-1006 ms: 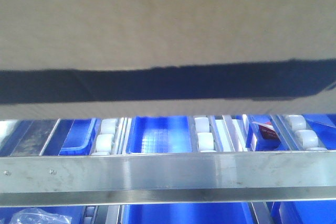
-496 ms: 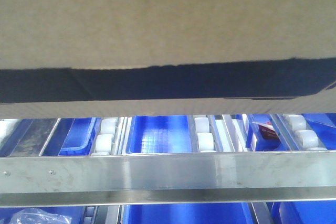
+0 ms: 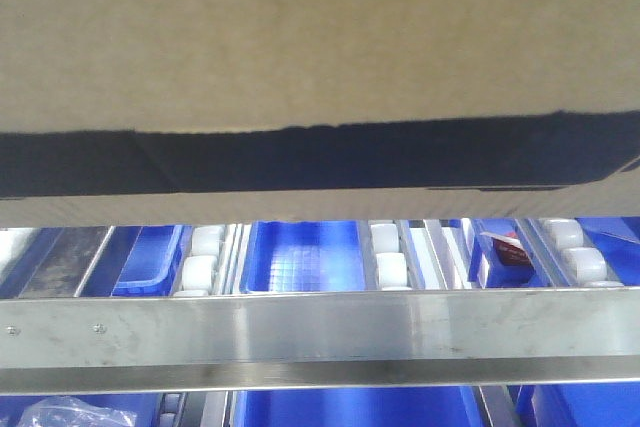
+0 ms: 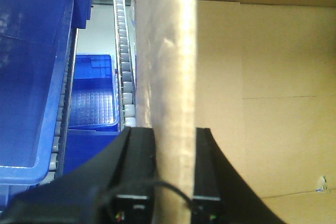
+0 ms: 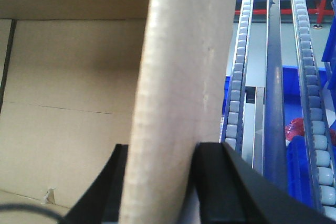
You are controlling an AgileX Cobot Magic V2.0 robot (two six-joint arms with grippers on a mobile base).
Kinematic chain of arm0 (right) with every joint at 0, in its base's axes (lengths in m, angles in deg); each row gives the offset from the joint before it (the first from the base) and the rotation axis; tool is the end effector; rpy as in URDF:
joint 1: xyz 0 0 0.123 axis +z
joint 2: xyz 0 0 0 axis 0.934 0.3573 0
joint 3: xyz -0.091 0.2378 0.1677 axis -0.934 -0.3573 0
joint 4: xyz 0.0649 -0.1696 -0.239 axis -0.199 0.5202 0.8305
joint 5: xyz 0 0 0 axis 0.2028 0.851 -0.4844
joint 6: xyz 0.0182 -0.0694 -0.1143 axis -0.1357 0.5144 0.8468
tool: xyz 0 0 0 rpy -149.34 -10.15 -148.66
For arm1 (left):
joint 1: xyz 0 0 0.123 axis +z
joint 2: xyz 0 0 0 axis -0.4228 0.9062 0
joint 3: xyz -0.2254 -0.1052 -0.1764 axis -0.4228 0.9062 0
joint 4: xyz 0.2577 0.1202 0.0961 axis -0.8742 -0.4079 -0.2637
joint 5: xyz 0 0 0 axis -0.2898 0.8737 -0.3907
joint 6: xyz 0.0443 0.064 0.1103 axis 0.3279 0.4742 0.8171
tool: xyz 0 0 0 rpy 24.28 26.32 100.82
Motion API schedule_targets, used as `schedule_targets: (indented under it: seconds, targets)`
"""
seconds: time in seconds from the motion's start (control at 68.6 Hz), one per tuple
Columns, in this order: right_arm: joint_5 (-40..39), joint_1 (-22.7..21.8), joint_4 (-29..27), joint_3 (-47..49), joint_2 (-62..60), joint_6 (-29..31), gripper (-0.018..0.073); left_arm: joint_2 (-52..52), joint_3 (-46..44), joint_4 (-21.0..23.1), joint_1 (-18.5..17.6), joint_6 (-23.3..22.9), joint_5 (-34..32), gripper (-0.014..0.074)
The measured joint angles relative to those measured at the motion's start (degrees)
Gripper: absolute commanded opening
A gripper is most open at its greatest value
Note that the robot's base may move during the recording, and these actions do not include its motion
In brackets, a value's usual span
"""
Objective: Grab box from left shelf to table start
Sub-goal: 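Lift the box with both grippers and pull it off the shelf, then hold the box with both grippers while the base turns away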
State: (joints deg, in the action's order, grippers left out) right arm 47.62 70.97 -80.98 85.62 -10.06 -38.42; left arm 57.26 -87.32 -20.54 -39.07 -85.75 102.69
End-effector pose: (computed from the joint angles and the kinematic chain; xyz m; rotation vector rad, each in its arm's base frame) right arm 0.0664 0.0393 0.4253 -0.1138 1.7490 0.3664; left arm 0.0442 -0.0180 0.4358 0.1729 1.7693 -0.2864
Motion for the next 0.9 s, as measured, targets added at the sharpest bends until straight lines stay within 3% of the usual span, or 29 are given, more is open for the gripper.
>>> schedule_targets:
  seconds: [0.904]
  targets:
    - [0.00,0.00,0.00,0.00,0.00,0.00,0.0063,0.00,0.00,0.12,0.00,0.00,0.00,-0.0092]
